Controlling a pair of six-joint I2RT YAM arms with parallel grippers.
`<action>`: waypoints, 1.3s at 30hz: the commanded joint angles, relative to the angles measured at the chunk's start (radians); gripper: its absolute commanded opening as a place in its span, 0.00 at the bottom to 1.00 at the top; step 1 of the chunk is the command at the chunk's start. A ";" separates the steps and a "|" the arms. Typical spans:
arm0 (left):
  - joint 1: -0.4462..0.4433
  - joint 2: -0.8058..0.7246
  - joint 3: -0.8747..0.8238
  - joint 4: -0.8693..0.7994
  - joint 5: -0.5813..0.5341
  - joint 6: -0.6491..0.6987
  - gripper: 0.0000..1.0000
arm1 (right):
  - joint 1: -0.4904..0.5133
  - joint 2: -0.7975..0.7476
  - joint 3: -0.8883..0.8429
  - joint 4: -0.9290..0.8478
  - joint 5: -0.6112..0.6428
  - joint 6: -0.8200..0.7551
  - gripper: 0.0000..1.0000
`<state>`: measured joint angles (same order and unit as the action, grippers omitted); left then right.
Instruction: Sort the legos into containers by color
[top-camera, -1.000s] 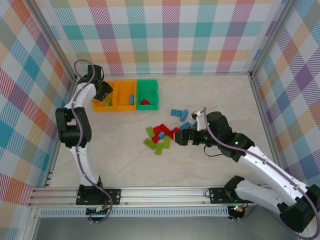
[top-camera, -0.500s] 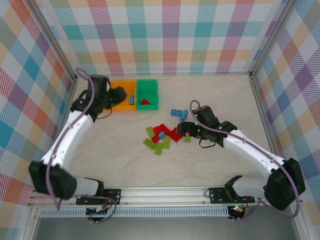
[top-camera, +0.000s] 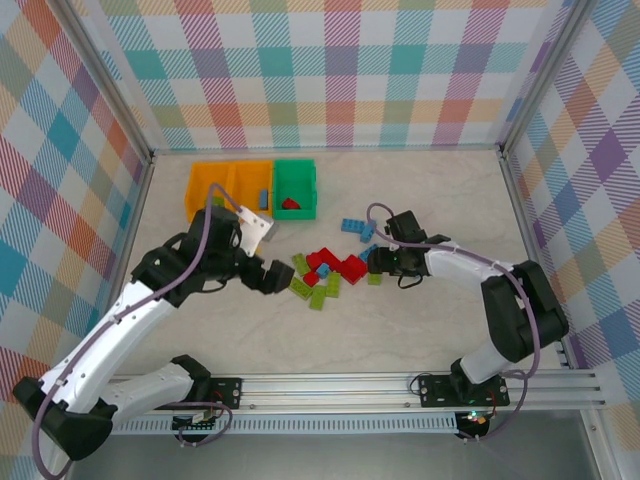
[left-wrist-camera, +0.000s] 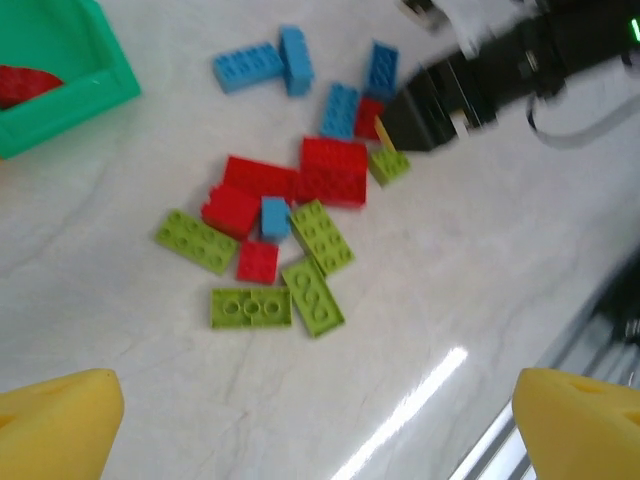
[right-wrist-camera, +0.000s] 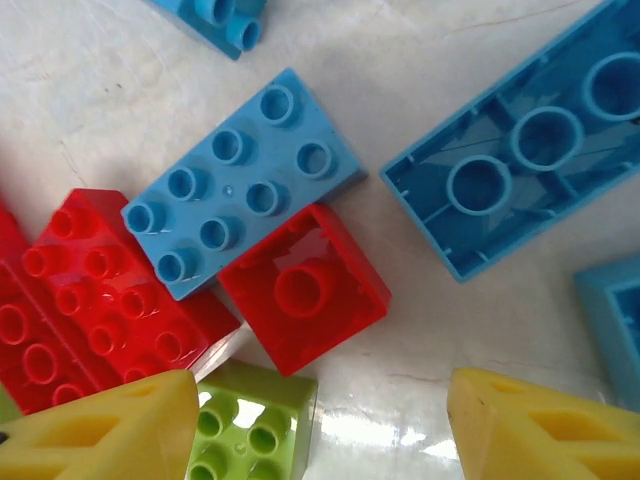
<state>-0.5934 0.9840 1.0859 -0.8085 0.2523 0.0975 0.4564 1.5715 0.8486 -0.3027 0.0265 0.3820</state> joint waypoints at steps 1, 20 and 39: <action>-0.005 -0.027 -0.072 0.012 0.105 0.179 1.00 | 0.000 0.040 0.052 0.036 0.005 -0.068 0.67; -0.005 -0.002 -0.138 0.049 0.128 0.235 1.00 | -0.001 0.136 0.124 -0.009 0.033 -0.129 0.39; -0.005 -0.027 -0.162 0.066 0.121 0.234 1.00 | -0.001 0.173 0.091 0.001 0.079 -0.140 0.38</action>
<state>-0.5934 0.9771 0.9390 -0.7563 0.3656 0.3119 0.4587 1.7149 0.9321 -0.2890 0.0540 0.2489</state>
